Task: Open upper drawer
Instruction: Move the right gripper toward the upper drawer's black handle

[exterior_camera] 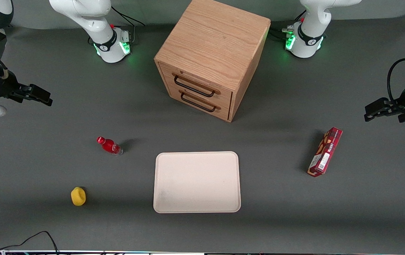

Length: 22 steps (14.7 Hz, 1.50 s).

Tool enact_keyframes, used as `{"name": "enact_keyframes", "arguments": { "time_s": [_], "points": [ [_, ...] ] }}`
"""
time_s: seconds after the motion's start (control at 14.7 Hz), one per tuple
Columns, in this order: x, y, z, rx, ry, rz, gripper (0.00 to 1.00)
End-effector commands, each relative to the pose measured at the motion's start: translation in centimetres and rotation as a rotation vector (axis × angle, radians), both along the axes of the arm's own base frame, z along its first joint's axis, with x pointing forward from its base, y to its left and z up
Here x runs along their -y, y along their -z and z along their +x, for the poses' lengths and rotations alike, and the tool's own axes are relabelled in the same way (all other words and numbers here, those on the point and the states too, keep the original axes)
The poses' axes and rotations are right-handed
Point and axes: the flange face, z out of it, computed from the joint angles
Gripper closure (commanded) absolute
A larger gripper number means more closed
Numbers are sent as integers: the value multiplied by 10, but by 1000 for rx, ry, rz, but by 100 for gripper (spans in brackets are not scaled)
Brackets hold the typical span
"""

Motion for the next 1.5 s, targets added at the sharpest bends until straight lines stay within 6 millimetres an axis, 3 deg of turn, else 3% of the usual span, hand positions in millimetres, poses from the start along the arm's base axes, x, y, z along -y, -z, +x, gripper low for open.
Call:
{"name": "enact_keyframes", "arguments": {
  "time_s": [0.0, 0.27, 0.61, 0.75, 0.89, 0.95, 1.02, 1.23, 1.43],
  "points": [
    [4, -6, 3, 5, 18, -8, 0],
    [8, -15, 6, 27, 41, -7, 0],
    [-32, -19, -1, -8, -39, 120, 0],
    [-73, -20, -5, -9, -231, 234, 0],
    [-118, -11, 3, 13, -500, 298, 0],
    [-138, 13, 15, -16, -579, 350, 0],
    [-174, 43, 21, -72, -688, 428, 0],
    [-257, 88, 14, -94, -974, 534, 0],
    [-313, 125, -1, -136, -1092, 606, 0]
  ]
}}
